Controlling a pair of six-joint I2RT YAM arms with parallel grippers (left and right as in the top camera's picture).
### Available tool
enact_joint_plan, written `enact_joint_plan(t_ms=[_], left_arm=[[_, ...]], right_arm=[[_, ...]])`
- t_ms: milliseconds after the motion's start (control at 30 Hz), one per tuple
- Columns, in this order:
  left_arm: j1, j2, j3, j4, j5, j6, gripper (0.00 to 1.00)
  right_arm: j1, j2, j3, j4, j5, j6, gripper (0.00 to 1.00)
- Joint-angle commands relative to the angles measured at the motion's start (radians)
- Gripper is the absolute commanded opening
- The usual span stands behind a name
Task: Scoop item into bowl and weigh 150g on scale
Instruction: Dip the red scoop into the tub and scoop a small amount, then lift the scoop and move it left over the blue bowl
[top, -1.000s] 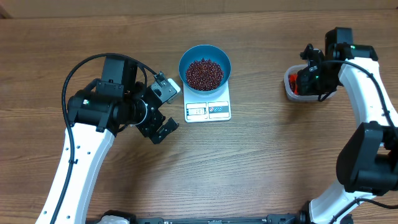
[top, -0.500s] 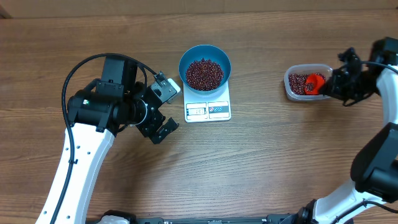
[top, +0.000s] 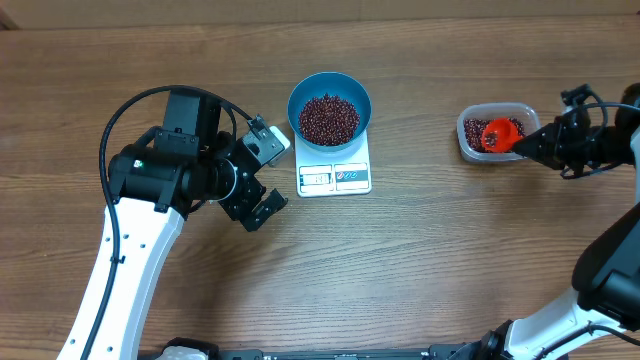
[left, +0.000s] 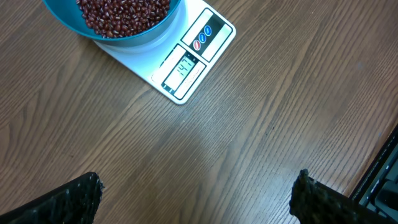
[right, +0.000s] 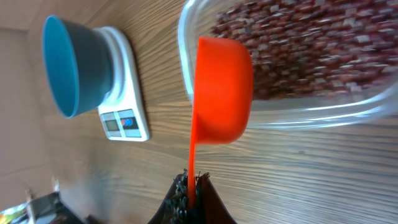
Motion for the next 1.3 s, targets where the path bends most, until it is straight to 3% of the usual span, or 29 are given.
enact_joint_plan(t_ms=[0, 300, 667, 967, 1267], left_arm=[[0.005, -0.015, -0.003, 0.003, -0.001, -0.006, 0.99], [0.005, -0.015, -0.003, 0.003, -0.001, -0.006, 1.00], [0.005, -0.015, -0.003, 0.003, -0.001, -0.006, 1.00], [0.005, -0.015, -0.003, 0.003, -0.001, -0.006, 1.00], [0.005, -0.015, -0.003, 0.003, -0.001, -0.006, 1.00]], right_arm=[[0.052, -0.032, 0.054, -0.008, -0.056, -0.021, 0.04], [0.311, -0.113, 0.174, 0.015, -0.045, -0.020, 0.04], [0.660, -0.120, 0.185, 0.163, 0.159, -0.013, 0.04], [0.789, -0.120, 0.185, 0.306, 0.378, -0.013, 0.04], [0.820, -0.108, 0.178, 0.398, 0.416, -0.012, 0.04]])
